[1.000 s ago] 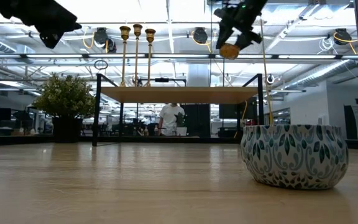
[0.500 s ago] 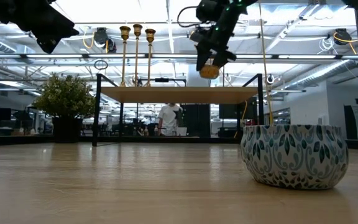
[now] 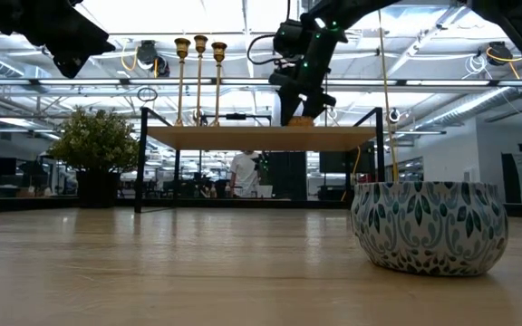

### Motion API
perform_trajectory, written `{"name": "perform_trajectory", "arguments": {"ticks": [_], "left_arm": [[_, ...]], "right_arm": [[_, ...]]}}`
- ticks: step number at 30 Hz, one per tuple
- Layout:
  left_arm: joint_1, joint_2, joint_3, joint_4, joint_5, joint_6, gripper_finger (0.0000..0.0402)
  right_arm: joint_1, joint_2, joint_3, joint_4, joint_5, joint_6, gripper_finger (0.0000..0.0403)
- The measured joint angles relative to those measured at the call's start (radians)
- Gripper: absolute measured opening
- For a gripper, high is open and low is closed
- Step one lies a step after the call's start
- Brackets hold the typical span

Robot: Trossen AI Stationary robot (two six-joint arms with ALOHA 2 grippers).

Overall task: Pick & Place candle stick holders
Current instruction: Put the orange scented candle on the shelf

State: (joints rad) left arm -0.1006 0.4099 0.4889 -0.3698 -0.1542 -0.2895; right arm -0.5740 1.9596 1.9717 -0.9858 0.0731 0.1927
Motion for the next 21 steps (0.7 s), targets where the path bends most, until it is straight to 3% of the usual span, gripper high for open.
{"name": "perform_trajectory", "arguments": {"ticks": [21], "left_arm": [[0.000,0.001,0.000,0.007,-0.001,-0.027,0.0086]], "right_arm": [[0.008,0.020,-0.002,0.031,-0.052,-0.071,0.0289]]}}
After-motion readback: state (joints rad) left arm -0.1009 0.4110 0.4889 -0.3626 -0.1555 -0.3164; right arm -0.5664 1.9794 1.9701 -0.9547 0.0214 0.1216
